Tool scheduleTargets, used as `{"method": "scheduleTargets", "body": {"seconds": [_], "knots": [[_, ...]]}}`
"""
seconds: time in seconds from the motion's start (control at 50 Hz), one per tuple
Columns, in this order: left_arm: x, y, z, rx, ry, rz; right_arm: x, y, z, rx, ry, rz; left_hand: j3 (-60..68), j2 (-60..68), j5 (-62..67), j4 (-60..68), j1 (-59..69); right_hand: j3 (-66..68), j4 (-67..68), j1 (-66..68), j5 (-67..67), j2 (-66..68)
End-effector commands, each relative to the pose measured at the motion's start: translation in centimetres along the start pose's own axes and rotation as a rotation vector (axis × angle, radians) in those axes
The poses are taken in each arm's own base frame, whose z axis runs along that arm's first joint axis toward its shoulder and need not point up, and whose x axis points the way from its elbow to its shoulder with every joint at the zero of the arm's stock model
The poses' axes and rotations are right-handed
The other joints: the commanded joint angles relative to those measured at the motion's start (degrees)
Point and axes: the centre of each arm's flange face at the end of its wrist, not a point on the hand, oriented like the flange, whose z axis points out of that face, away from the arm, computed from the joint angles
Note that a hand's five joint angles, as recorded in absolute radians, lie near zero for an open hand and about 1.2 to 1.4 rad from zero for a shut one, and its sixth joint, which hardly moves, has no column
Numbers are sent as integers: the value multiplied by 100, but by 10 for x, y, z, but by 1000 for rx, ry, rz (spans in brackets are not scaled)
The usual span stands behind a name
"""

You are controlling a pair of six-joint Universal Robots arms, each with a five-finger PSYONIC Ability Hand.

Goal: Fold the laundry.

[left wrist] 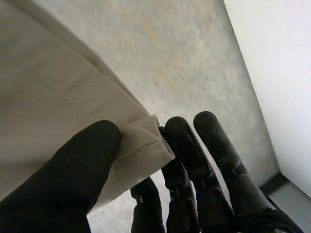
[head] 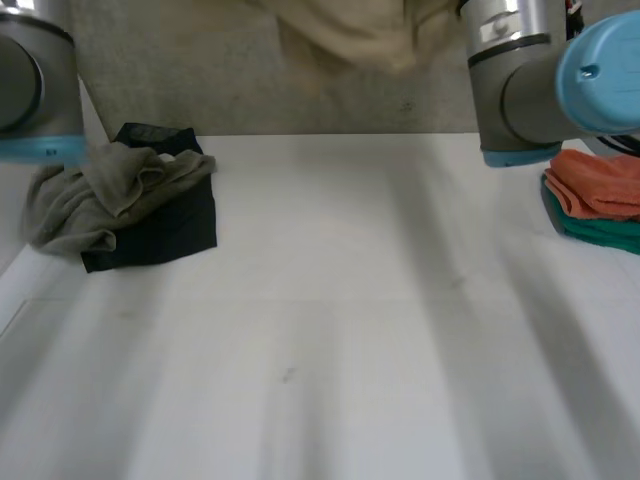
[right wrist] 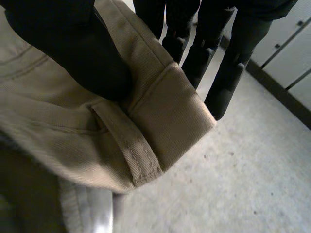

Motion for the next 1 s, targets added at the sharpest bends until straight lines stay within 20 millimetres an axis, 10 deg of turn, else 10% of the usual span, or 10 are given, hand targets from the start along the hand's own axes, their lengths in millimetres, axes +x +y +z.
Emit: {"method": "scheduleTargets", "body": {"seconds": [0.02,0.2,0.34,0.58,0.7,0.82,1.0], "knots": [[15,40,-50,-237,116,-1,-25,23,-47,-238,-162,107,1196,1160,1479,1137,1509,1229,1159,1660,1209,1332],[40,111,-198,-723,350,65,-74,57,-171,-658,-473,140,1196,1160,1479,1137,1509,1229,1159,1660,1209,1332],[35,86,-244,-834,473,109,-66,23,-217,-940,-701,114,1196,1160,1479,1137,1509,1229,1159,1660,1209,1332],[-13,-47,-210,-825,452,141,32,-89,-156,-995,-632,18,1196,1160,1479,1137,1509,1229,1159,1660,1209,1332],[-29,-80,-176,-698,358,136,62,-118,-127,-897,-525,18,1196,1160,1479,1137,1509,1229,1159,1660,1209,1332],[-12,-53,-179,-822,438,107,38,-88,-148,-1013,-624,59,1196,1160,1479,1137,1509,1229,1159,1660,1209,1332],[38,47,-202,-1052,647,166,-19,-4,-197,-1221,-757,58,1196,1160,1479,1137,1509,1229,1159,1660,1209,1332]]}}
